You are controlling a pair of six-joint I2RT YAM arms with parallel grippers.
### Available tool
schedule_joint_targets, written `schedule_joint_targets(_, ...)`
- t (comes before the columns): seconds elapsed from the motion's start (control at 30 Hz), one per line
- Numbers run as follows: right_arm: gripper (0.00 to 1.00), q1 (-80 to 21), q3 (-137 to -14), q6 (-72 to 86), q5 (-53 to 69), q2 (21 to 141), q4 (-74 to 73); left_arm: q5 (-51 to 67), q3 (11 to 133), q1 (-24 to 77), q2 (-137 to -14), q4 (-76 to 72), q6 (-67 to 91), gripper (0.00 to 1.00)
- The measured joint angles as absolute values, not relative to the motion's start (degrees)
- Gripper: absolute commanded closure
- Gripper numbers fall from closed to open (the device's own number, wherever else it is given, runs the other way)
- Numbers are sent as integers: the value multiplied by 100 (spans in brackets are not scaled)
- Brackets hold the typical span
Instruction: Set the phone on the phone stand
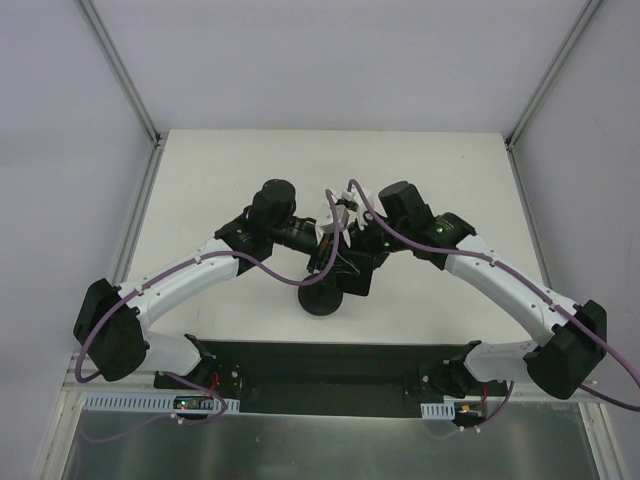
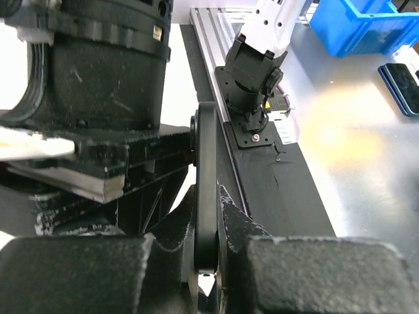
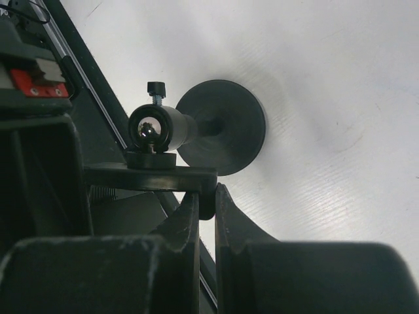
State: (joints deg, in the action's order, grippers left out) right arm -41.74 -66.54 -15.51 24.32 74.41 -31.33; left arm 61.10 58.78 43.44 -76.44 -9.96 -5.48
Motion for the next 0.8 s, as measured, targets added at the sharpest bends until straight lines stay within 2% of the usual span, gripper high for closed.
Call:
schedule_joint_targets(0.33, 99, -4025, -6654, -1575, 2421, 7271, -3238, 5795, 5878, 4355, -7623, -698, -906, 100)
schedule_joint_targets(0.5, 100, -4021, -6654, -1396, 2082, 7188, -3188, 4989, 5817, 4471, -7380, -602, -1076, 100)
schedule_joint_targets(0.6, 99, -4038, -6643, -993, 1404, 7015, -3173, 3833, 5728, 4720, -7091, -589, -1243, 100)
schedule_joint_targets(0.73, 99, -4366, -6337, -84, -224, 6595, -2971, 2209, 5642, 5065, -7046, -720, -1284, 100)
schedule_joint_targets(0.8, 100, -4856, -6108, 508, -1361, 6458, -2884, 1459, 5492, 5242, -7052, -867, -1258, 100)
